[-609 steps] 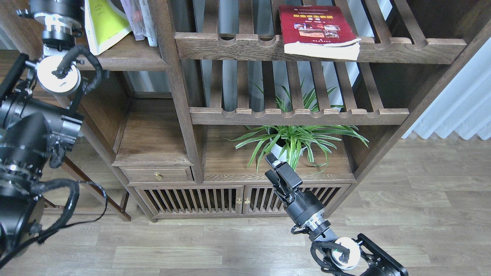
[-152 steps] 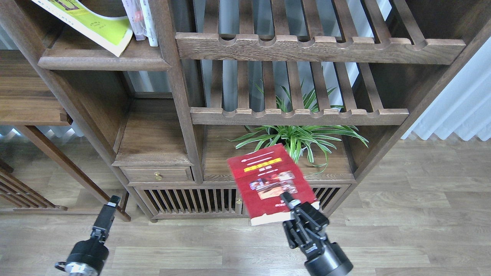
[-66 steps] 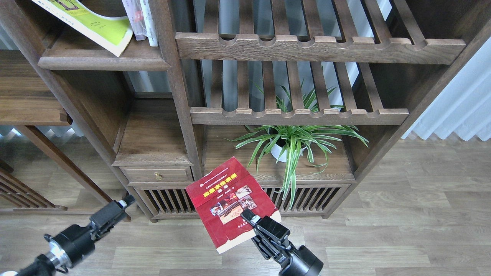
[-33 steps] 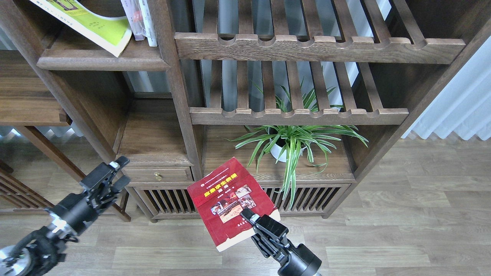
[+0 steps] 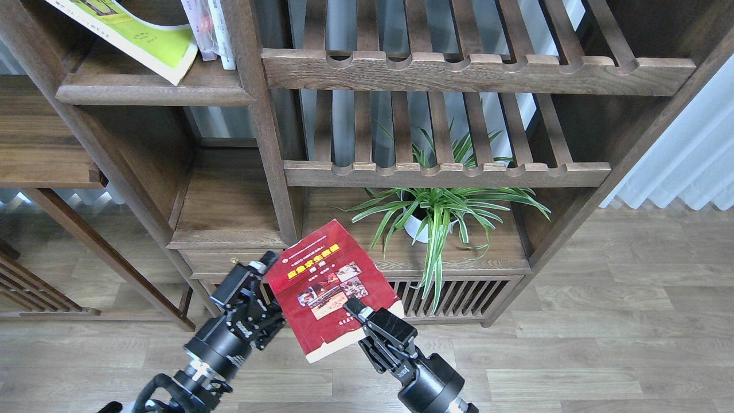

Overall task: Organize books on shelf
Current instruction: 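Bring the left gripper to the red book's edge beside the right gripper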

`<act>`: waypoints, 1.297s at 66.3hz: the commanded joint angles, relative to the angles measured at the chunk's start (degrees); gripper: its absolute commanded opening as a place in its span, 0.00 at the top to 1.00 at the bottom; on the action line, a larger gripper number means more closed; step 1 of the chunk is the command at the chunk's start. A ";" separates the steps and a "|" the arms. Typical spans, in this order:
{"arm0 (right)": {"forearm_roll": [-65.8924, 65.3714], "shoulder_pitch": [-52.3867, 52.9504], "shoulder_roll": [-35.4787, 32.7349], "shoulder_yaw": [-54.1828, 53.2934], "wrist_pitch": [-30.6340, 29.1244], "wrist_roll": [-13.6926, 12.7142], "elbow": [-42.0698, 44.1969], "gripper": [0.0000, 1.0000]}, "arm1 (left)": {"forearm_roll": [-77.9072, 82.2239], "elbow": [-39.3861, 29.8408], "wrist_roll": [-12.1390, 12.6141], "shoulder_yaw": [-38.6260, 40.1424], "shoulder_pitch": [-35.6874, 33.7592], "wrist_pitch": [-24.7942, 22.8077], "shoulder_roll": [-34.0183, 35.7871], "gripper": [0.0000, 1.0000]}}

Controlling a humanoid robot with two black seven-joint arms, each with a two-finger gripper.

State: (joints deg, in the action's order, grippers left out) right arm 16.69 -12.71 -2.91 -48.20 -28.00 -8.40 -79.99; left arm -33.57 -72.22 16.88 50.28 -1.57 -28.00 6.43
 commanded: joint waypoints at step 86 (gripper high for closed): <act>-0.26 -1.70 0.36 1.26 0.00 -1.09 -0.17 0.87 | 1.58 3.05 -0.01 -3.44 -3.53 0.00 -4.50 0.07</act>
State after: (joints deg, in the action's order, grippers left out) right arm 16.49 -14.06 -2.55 -46.96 -27.99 -9.35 -80.11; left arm -32.02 -69.93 17.23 46.93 -4.80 -28.03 2.10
